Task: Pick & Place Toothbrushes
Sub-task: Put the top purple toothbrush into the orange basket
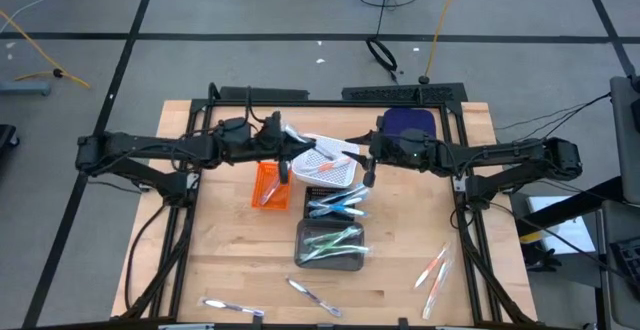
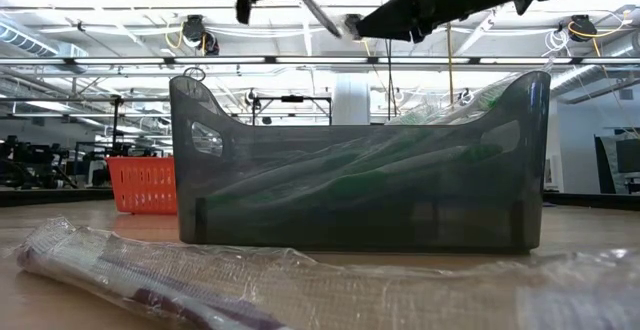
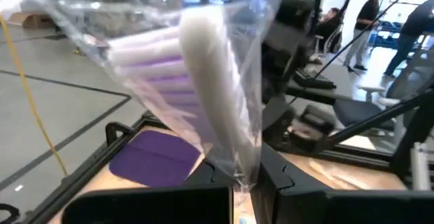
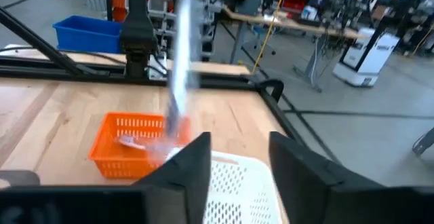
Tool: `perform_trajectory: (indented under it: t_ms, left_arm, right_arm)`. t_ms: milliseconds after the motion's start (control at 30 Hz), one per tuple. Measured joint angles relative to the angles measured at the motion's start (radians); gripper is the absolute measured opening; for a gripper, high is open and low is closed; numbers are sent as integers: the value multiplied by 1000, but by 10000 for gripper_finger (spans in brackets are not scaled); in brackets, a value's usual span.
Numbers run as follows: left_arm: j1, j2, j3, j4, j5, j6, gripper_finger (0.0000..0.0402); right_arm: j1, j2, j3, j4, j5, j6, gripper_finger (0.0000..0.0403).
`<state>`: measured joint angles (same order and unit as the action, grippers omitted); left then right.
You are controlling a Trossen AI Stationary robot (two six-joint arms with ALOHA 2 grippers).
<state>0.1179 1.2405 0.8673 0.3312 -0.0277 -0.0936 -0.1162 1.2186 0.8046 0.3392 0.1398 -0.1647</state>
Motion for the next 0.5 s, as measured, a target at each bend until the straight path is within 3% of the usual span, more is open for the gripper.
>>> perform_trajectory:
  t_ms: [200,500]
  left_arm:
    - [-17,-138,1,-297,-4,-110,8]
    - [-49,-216,1,-727,-44,-320,8]
  right_arm:
    - [0,0,0,-62,-4,65,177]
    - [42,0,0,-117,-9,138,168]
